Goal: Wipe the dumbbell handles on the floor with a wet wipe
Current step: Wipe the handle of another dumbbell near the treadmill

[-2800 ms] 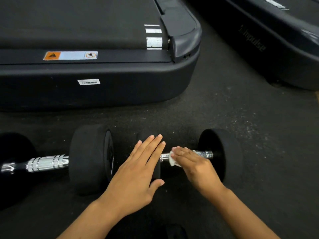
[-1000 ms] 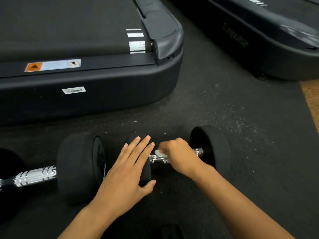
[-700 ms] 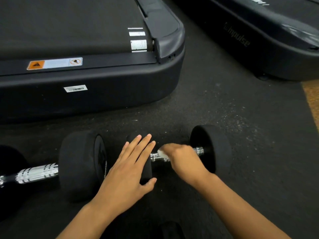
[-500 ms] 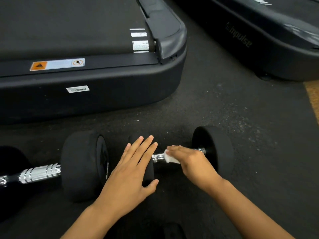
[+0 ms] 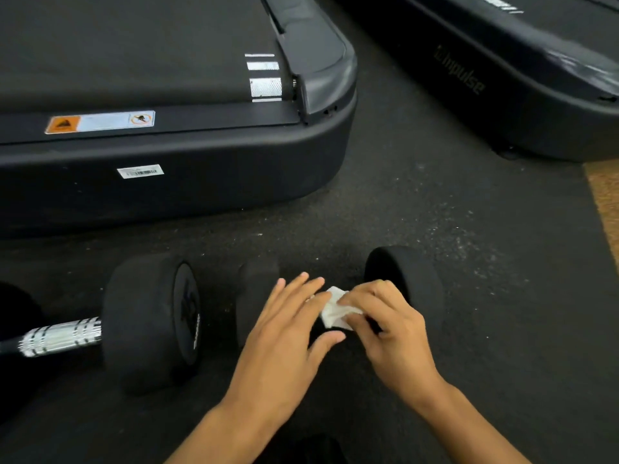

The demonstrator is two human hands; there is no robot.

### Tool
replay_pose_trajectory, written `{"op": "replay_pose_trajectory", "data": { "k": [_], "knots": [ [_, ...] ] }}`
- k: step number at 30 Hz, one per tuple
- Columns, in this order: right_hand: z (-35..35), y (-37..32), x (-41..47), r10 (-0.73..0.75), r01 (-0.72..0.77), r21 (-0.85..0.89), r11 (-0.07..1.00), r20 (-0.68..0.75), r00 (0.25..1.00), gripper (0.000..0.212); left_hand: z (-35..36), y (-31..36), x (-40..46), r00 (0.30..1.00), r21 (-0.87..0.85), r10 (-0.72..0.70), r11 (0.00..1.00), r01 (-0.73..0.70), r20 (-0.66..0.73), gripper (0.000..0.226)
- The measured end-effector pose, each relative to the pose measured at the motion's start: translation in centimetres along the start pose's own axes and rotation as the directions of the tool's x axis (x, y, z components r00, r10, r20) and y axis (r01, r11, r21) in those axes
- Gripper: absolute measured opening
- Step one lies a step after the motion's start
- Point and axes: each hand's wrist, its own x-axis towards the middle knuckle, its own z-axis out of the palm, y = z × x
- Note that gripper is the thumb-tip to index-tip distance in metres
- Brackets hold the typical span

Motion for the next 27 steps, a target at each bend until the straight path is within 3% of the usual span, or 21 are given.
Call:
{"op": "replay_pose_trajectory", "data": {
  "k": [4, 6, 9, 11, 15, 18, 23, 25, 27],
  "knots": [
    [-0.8, -0.9, 0.2, 0.222, -0.212, 0.255, 0.943, -0.011, 0.975, 0.034, 1.2, 1.1, 1.3, 0.990, -0.030, 0.026, 0.999, -0.030, -0.142, 0.036],
    [-1.6, -0.7, 0.3, 0.275, -0.267, 0.291, 0.919, 0.015, 0.961, 0.039, 2.1, 1.4, 2.0, 0.985, 0.015, 0.039, 0.999, -0.037, -0.166, 0.029],
    [-3.2, 0.2, 0.8, 0.247, -0.241, 0.075, 0.968, -0.090, 0.965, 0.040, 4.4, 1.3, 2.5, 0.992, 0.145, 0.028, 0.989, -0.010, -0.120, 0.011],
    [-3.9, 1.3, 1.1, 0.190, -0.205, -0.109, 0.973, -0.132, 0.973, 0.042, 6.0, 0.9, 2.4, 0.997, 0.176, -0.057, 0.982, 0.064, -0.044, 0.034],
    [-3.2, 3.4, 0.7, 0.316, -0.310, -0.233, 0.922, -0.012, 0.949, 0.062, 7.5, 0.4, 0.9, 0.996, 0.111, -0.090, 0.989, 0.092, -0.023, 0.048],
    [-2.4, 4.4, 0.1, 0.251, -0.232, -0.378, 0.896, 0.002, 0.968, 0.065, 8.2, -0.5, 1.1, 0.996, 0.107, -0.007, 0.994, 0.017, -0.093, 0.037],
    [-2.1, 4.6, 0.0, 0.212, -0.201, -0.408, 0.890, -0.017, 0.977, 0.063, 9.2, -1.5, 1.7, 0.982, 0.109, 0.144, 0.985, -0.131, -0.125, 0.037],
    [-2.2, 4.7, 0.0, 0.196, -0.182, -0.413, 0.893, -0.009, 0.981, 0.062, 9.3, -1.5, 1.6, 0.984, 0.111, 0.077, 0.992, -0.059, -0.161, 0.037],
    [-2.3, 4.8, 0.1, 0.184, -0.172, -0.412, 0.895, -0.010, 0.983, 0.062, 9.4, -1.0, 1.4, 0.975, 0.084, -0.092, 0.990, 0.111, -0.204, 0.037]
  ]
}}
